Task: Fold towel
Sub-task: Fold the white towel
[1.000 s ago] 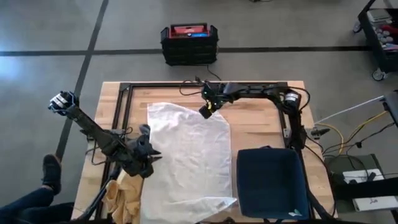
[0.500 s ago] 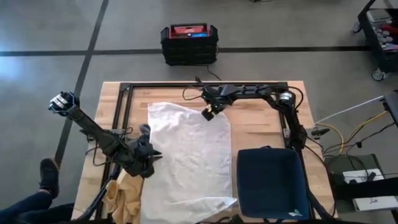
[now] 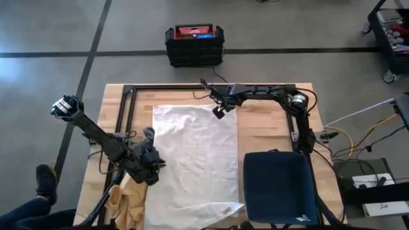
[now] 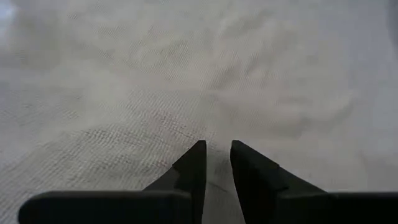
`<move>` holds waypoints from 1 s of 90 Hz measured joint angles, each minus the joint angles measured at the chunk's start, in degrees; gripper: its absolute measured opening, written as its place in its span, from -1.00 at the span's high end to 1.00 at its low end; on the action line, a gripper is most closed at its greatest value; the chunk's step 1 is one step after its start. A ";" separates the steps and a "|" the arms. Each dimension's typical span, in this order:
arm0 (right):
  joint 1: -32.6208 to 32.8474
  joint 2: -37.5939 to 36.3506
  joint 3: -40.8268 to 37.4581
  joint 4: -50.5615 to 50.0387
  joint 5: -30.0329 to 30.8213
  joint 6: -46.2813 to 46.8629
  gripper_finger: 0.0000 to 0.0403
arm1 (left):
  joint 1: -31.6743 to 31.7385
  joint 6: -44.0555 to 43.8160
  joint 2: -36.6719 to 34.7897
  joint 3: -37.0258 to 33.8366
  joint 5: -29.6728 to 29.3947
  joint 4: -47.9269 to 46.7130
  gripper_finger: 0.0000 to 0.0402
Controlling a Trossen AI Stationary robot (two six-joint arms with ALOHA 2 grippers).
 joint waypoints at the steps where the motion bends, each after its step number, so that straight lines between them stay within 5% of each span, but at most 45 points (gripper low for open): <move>1: 0.11 -0.09 0.01 0.47 -0.69 -0.52 0.99 | 0.02 0.35 -0.09 0.29 -0.05 0.02 0.71; 21: 0.97 -0.88 -0.09 1.59 -6.76 -3.62 0.99 | 1.91 5.00 -0.69 8.70 -0.31 -7.64 0.71; 36: 5.65 -6.54 0.02 1.41 -9.01 -6.94 0.99 | 3.72 -1.56 -0.71 16.49 0.66 -27.38 0.71; 55: 13.30 -8.96 -0.12 1.43 -8.64 -9.56 0.99 | 4.10 -13.47 -0.75 24.75 15.46 -46.48 0.71; 68: 19.76 -8.61 -1.86 2.49 -8.76 -11.43 0.99 | 4.04 -14.41 -0.08 21.76 26.99 -45.84 0.71; 90: 26.87 -8.57 -12.28 17.01 -8.93 -6.47 0.99 | 8.63 -13.37 0.18 10.48 21.80 -40.65 0.71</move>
